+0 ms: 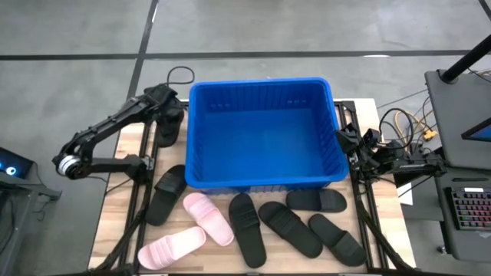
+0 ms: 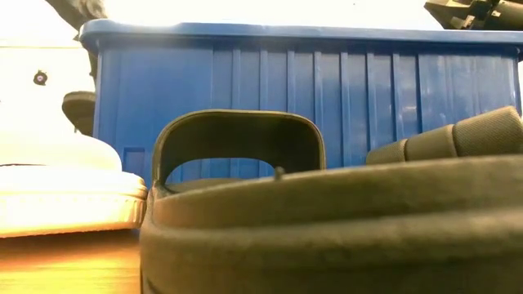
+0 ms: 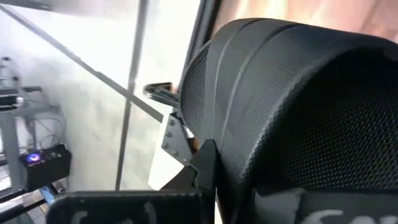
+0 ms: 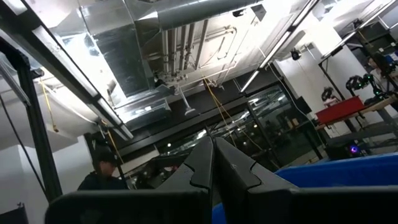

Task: Pick and place slides into bin
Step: Put the black slide into the blue bin

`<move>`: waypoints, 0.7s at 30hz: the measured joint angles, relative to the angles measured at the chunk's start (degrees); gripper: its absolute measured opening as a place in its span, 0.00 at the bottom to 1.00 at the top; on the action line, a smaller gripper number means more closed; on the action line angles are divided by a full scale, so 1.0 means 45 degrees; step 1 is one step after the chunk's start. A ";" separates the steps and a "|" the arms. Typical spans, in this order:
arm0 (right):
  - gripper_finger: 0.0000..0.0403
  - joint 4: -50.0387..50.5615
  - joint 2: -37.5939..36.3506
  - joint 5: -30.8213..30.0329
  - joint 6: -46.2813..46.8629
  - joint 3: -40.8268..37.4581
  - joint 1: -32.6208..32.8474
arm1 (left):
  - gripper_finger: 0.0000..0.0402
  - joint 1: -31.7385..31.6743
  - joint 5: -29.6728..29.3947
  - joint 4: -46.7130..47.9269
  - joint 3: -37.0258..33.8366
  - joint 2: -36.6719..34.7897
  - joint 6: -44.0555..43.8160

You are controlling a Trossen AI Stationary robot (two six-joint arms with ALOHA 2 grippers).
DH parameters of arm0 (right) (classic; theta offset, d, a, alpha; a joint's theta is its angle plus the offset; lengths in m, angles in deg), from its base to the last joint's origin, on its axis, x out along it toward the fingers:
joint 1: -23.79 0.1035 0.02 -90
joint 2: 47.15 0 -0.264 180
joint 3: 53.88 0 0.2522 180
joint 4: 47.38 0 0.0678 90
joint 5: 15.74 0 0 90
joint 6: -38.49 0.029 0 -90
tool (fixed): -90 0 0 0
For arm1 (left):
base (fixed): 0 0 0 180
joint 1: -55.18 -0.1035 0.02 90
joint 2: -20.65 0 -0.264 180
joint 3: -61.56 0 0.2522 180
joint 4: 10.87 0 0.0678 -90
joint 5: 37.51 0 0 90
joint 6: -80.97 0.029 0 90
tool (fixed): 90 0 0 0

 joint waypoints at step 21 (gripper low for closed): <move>0.02 0.0000 -0.0002 0.0001 0.0088 0.0000 0.0000 | 0.00 0.0019 -0.0279 0.0555 0.3061 -0.1928 -0.0909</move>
